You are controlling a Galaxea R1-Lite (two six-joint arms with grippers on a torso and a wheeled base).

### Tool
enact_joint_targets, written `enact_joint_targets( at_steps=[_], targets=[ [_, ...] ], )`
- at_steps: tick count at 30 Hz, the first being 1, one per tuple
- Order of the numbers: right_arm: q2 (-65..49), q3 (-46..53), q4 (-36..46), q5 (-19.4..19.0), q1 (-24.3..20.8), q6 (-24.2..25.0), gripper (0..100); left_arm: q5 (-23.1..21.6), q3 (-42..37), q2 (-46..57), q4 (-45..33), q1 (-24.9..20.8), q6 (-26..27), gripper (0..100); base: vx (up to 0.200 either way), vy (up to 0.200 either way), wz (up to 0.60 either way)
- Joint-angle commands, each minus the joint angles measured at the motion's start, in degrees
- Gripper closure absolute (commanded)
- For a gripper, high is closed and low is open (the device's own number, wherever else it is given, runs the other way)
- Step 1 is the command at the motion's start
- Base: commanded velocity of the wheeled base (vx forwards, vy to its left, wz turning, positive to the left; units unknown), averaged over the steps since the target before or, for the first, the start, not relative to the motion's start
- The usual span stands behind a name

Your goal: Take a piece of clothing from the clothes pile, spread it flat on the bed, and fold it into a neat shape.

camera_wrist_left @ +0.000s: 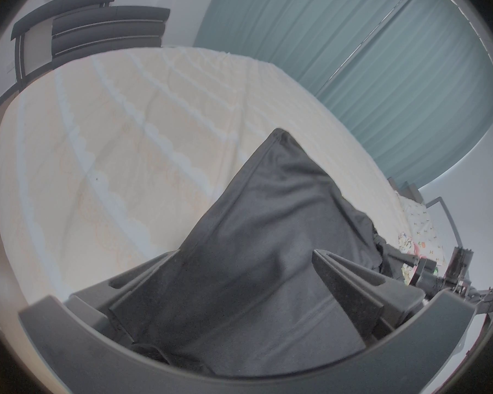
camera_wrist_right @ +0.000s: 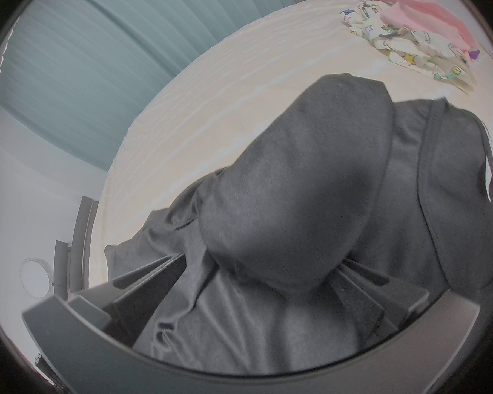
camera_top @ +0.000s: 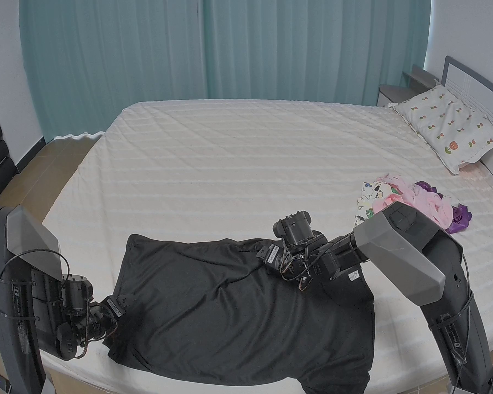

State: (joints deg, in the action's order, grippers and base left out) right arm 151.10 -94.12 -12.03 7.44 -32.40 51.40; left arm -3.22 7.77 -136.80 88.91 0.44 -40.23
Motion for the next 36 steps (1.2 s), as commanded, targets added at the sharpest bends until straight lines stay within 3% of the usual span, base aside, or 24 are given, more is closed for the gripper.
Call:
enact_joint_targets(
  at_steps=[1,18,24,30,36],
  targets=[
    [0.8,-1.1,-0.3,0.5,0.0,0.0,0,0.0,-0.7,-2.1,1.1,0.0,0.0,0,0.0,0.0,0.0],
    [5.4,-19.2,-1.9,10.8,2.7,0.3,0,0.1,-0.6,-2.1,1.1,0.0,-0.1,0,0.0,0.0,0.0],
    [9.5,-20.5,-19.1,11.3,5.0,-3.1,0,0.1,-0.6,-2.1,1.1,0.0,-0.1,0,0.0,0.0,0.0],
    [11.2,-20.5,-22.2,11.3,6.0,-7.8,0,0.1,-0.6,-2.1,1.1,-0.1,-0.1,0,0.0,0.0,0.0],
    [11.6,-20.5,-33.1,10.7,7.4,-12.6,0,0.1,-0.6,-2.1,1.1,-0.1,-0.1,0,0.0,0.0,0.0]
  ],
)
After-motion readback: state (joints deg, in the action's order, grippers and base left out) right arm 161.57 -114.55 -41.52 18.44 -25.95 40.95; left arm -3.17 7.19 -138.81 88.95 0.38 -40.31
